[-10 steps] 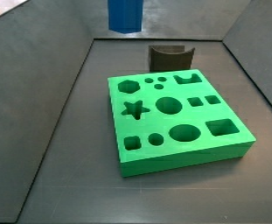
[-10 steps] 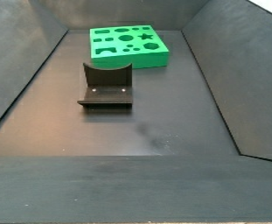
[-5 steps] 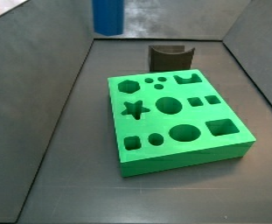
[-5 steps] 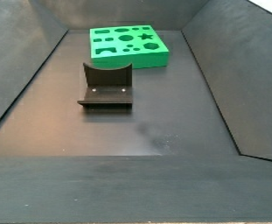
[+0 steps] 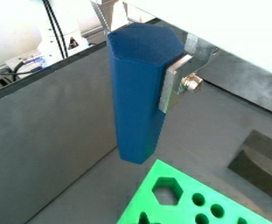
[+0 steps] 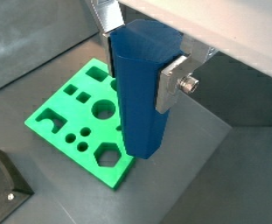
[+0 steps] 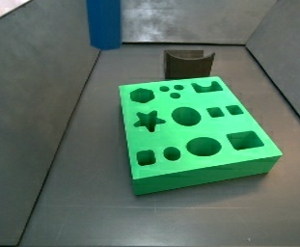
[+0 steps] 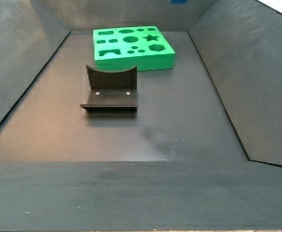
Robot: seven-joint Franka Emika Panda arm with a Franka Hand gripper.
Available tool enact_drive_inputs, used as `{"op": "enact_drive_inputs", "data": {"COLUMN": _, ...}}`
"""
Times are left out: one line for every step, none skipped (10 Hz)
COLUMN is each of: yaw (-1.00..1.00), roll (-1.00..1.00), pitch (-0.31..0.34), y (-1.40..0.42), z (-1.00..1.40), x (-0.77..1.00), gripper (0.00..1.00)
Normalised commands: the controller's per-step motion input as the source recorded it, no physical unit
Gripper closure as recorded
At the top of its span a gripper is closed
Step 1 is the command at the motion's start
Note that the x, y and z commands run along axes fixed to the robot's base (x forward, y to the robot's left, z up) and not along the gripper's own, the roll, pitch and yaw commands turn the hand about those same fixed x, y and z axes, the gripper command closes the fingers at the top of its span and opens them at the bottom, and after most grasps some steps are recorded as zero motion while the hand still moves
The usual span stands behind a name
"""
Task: Pick up the hexagon object. Move up. Move to above the board. Insert the hexagon object.
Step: Insert the hexagon object.
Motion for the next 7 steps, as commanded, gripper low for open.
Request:
{"op": "enact_drive_inputs", "data": {"yaw": 0.0, "roll": -0.13, "pitch": -0.11, "y": 0.07, "z": -0.4, "x": 0.01, "gripper": 1.0}}
{"op": "enact_drive_inputs", "data": {"yaw": 0.01, "roll": -0.15, "pitch": -0.086, "y": 0.1, "z": -0.37, "x": 0.39, "gripper": 1.0}}
{"op": "enact_drive_inputs", "data": {"yaw": 0.11, "roll": -0.09, "pitch": -0.121, "y": 0.15, "z": -0.39, "x": 0.46, "gripper": 1.0}}
{"op": "enact_drive_inputs", "data": {"yaw": 0.29, "roll": -0.06, "pitch": -0.159, "y": 0.19, "z": -0.44, "x": 0.37, "gripper": 1.0}}
{"op": "enact_drive_inputs", "data": {"yaw": 0.36, "roll": -0.04, "pitch": -0.164, "y": 0.18, "z": -0.43, "x": 0.38, "gripper": 1.0}}
{"op": "enact_drive_inputs", "data": {"yaw": 0.38, "roll": 0.0, "pitch": -0.216, "y": 0.17, "z": -0.49, "x": 0.17, "gripper": 1.0}}
{"op": "enact_drive_inputs", "data": {"yaw": 0.44, "roll": 0.0, "pitch": -0.214, "y": 0.17, "z": -0.48, "x": 0.06, "gripper": 1.0}}
